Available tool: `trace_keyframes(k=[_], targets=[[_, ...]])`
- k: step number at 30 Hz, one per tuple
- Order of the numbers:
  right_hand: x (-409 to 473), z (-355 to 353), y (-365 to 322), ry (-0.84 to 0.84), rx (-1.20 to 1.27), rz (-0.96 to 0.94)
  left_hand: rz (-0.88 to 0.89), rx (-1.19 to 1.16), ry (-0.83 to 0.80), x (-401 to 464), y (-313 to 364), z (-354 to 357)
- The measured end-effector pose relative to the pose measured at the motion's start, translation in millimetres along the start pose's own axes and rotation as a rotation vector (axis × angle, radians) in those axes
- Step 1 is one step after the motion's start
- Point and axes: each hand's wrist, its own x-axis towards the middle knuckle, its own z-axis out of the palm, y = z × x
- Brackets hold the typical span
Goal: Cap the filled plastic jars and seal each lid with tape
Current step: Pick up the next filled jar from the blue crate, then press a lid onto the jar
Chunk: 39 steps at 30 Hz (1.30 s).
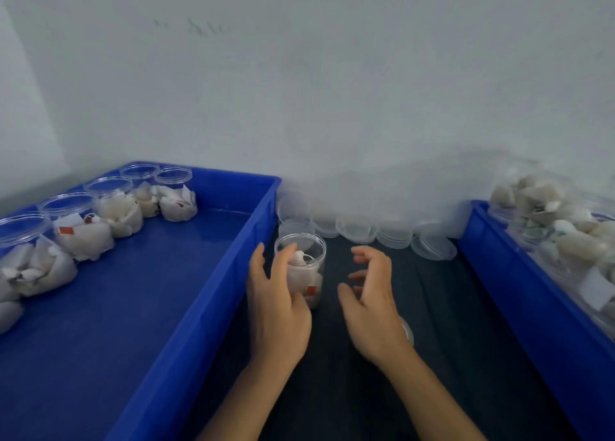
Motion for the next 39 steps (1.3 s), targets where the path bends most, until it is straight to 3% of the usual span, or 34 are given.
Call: trace_keyframes(k=[4,9,15,23,28,34,39], targets=[[65,5,6,-0.034,-0.04,0.064,-0.041,-0.185,-0.022,1,-17,16],[118,25,36,-0.186,-0.275,0.021,-0.155,-0.14,0.011,4,-30,28],[150,48,44,-0.414,-0.547,-0.112,-0.167,-0.134,0.076,4,-35,32],[154,50,40,-0.298,-0.668,-0.219,-0.153,-0.142,0.075,4,-37,34],[149,27,43,-0.318,-0.562,0.0,-0.149,-0.144,0.06,4,-41,36],[136,11,44,-0.353,-0.64,0.062,-0.15,-0.171,0.033,4,-39,34],[138,8,40,-0.225,-0.497,0.122,-0.138,-0.17,0.001,3,-35,32]])
